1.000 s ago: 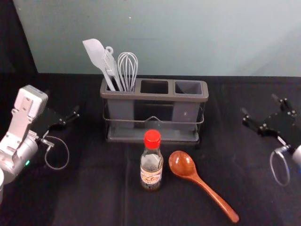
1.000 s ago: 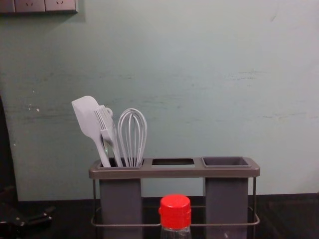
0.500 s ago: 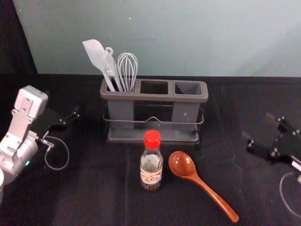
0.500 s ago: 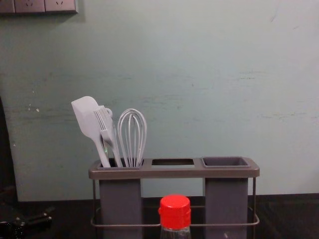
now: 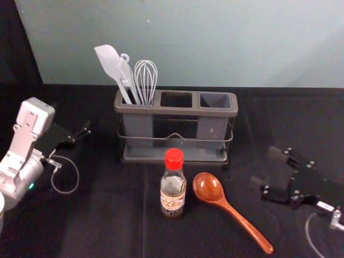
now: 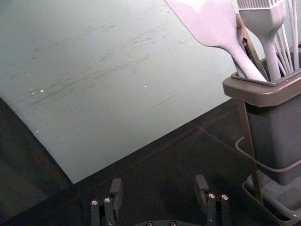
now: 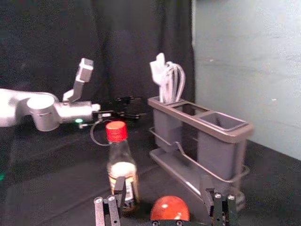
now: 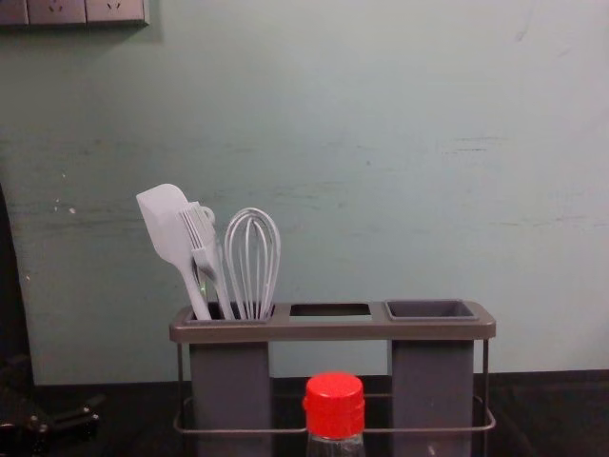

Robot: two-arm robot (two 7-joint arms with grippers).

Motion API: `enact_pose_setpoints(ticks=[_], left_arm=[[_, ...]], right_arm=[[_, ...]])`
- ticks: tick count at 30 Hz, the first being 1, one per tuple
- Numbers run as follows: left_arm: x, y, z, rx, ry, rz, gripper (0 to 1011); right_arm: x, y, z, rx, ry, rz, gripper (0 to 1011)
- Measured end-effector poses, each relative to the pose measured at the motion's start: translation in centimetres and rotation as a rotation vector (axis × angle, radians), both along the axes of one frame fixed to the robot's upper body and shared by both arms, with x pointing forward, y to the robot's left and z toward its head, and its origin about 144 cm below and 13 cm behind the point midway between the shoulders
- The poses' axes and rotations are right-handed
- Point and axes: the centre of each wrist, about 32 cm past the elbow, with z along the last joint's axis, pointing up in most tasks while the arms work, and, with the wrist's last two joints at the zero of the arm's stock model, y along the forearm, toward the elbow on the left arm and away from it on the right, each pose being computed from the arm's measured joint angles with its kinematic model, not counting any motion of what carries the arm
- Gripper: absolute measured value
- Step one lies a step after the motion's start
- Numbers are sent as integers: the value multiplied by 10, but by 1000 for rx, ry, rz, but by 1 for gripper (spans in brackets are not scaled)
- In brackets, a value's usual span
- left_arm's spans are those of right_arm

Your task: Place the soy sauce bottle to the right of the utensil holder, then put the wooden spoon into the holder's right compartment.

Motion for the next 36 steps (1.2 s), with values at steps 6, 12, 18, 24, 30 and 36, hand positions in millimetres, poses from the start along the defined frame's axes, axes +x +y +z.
enact_pose_setpoints(ticks=[6, 12, 18, 24, 30, 36], left_arm=[[0, 0, 0, 0, 0, 0, 1005], [0, 0, 0, 0, 0, 0, 1005], [0, 0, 0, 0, 0, 0, 1005], [0, 0, 0, 0, 0, 0, 1005], [0, 0, 0, 0, 0, 0, 1005], [0, 0, 0, 0, 0, 0, 1005]], right_arm=[[17, 21, 2, -27, 34, 87, 1003], [25, 37, 2, -48, 50, 143, 1003], [34, 56, 6, -51, 40, 190, 1003], [42, 71, 10, -51, 26, 218, 1003], [49, 86, 10, -49, 27, 244, 1003], [53, 97, 9, -41, 27, 260, 1002]])
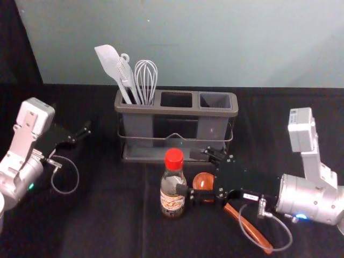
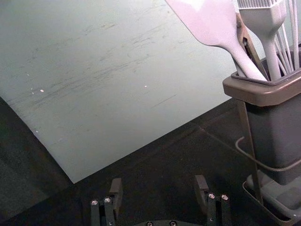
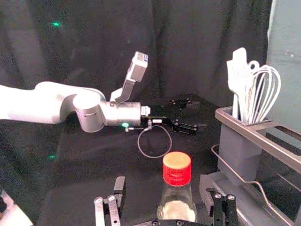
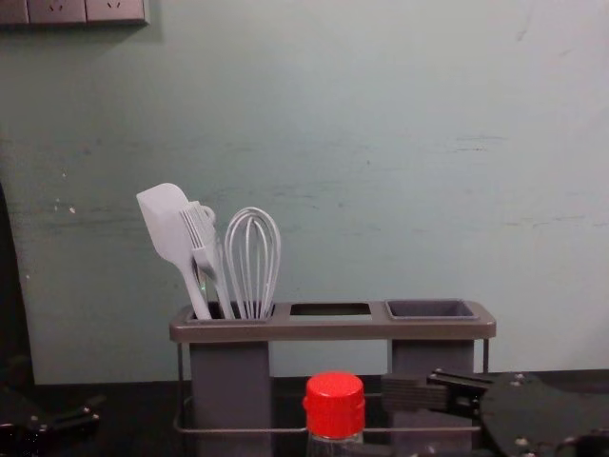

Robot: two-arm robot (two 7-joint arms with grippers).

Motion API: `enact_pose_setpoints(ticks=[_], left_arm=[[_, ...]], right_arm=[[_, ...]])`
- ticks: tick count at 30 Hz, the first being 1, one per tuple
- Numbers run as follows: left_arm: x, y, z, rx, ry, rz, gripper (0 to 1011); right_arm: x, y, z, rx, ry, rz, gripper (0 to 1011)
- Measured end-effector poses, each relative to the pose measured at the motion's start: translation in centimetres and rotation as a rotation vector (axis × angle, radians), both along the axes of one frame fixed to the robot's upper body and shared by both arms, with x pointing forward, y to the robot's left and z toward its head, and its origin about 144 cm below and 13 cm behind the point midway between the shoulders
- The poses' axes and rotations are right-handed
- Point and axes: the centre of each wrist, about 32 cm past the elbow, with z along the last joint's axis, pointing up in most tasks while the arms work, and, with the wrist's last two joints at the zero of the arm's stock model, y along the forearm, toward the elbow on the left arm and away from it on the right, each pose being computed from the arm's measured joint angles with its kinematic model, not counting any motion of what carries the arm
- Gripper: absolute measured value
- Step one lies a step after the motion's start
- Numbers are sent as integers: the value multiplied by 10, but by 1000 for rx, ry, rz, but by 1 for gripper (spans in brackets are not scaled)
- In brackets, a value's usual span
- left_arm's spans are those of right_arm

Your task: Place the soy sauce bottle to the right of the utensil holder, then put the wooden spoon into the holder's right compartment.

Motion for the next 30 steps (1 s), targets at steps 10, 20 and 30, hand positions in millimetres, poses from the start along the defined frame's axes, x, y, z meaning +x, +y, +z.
enact_pose_setpoints(ticks=[10, 20, 30], left_arm=[[0, 0, 0, 0, 0, 0, 1005], [0, 0, 0, 0, 0, 0, 1005], [0, 0, 0, 0, 0, 0, 1005]], right_arm=[[12, 13, -1, 2, -10, 0, 1003], [23, 27, -2, -9, -26, -7, 1003], [27, 32, -4, -19, -33, -15, 1003]])
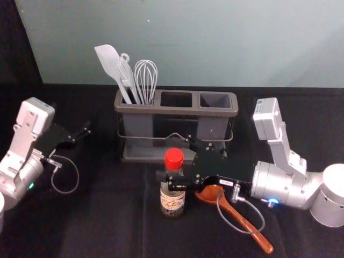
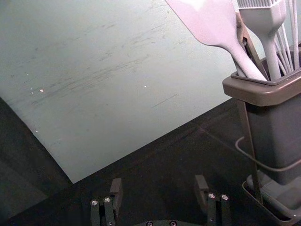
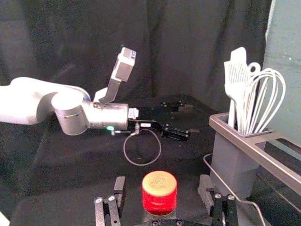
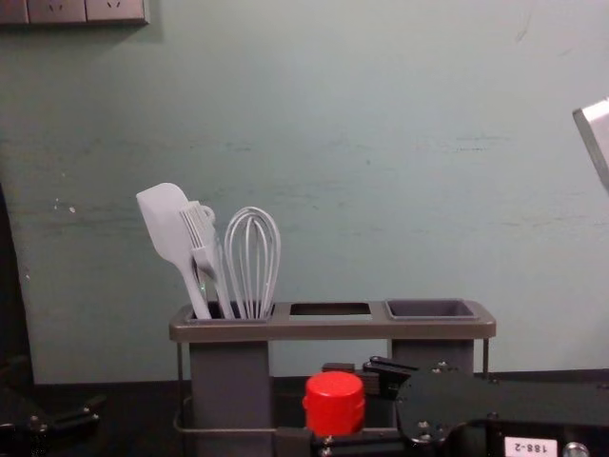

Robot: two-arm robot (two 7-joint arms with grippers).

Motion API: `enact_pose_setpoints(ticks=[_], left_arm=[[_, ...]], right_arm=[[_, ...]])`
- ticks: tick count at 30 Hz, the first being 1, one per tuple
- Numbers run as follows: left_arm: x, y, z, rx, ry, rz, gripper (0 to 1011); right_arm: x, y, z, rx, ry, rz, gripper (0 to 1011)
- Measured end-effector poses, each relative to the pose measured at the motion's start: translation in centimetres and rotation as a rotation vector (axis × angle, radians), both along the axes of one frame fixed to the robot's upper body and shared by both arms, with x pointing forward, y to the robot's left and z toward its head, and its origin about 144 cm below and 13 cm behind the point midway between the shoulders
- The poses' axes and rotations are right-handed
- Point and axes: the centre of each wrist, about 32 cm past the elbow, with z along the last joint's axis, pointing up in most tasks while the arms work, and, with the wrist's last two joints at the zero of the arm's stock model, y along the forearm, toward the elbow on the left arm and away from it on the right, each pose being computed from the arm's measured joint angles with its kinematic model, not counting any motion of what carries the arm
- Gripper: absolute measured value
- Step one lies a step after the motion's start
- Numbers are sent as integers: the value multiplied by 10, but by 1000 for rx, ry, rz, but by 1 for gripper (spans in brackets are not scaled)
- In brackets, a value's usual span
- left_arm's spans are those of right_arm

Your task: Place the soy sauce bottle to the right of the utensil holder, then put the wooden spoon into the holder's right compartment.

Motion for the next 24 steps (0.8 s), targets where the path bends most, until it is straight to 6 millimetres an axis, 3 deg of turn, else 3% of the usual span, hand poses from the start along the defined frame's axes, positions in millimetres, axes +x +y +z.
enact_pose_setpoints(ticks=[8, 24], left_arm=[[0, 0, 0, 0, 0, 0, 1005], [0, 0, 0, 0, 0, 0, 1005]], right_arm=[[-1, -1, 0, 2, 0, 0, 964], [-1, -1, 1, 5, 1, 1, 491]])
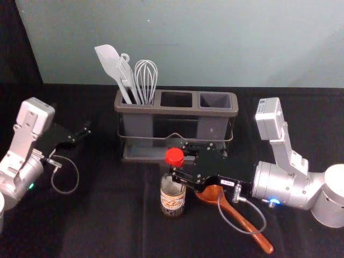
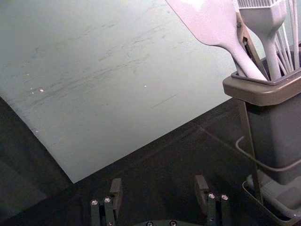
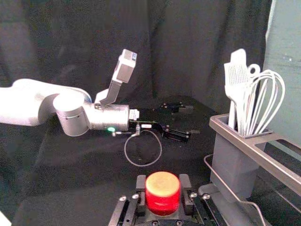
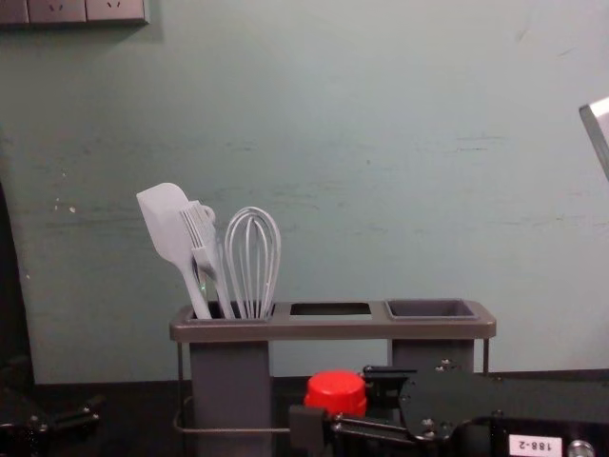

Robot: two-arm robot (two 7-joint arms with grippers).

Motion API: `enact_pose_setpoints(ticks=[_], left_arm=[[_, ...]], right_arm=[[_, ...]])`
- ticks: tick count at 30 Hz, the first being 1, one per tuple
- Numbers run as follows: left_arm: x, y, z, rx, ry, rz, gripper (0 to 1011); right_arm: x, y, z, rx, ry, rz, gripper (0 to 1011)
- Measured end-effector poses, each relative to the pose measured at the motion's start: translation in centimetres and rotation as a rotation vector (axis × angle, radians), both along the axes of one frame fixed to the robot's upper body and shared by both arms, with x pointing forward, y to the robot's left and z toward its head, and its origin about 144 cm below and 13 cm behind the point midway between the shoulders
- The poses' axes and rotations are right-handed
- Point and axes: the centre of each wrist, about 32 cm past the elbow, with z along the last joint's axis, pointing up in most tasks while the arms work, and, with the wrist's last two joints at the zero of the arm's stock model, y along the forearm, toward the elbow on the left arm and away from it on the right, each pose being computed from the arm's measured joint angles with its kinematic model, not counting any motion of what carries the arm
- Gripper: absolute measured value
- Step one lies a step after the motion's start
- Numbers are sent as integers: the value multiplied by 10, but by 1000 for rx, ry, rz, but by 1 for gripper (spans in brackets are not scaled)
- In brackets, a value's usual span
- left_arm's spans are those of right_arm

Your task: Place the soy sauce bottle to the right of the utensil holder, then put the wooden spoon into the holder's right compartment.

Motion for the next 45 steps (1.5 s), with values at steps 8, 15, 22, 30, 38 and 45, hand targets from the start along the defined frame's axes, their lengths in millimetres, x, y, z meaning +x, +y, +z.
enact_pose_setpoints(ticks=[8, 15, 22, 30, 38, 45], left_arm=[[0, 0, 0, 0, 0, 0, 1005], [0, 0, 0, 0, 0, 0, 1005], [0, 0, 0, 0, 0, 0, 1005], [0, 0, 0, 0, 0, 0, 1005], [0, 0, 0, 0, 0, 0, 1005], [0, 0, 0, 0, 0, 0, 1005]], right_arm=[[0, -2, 1, 5, 17, 3, 382], [-5, -8, 8, 13, 29, 3, 382], [-18, -23, 23, 18, 19, -6, 382], [-35, -55, 36, 9, -6, -52, 382], [-49, -99, 37, 1, -35, -164, 383], [-50, -132, 34, -29, -72, -292, 382]])
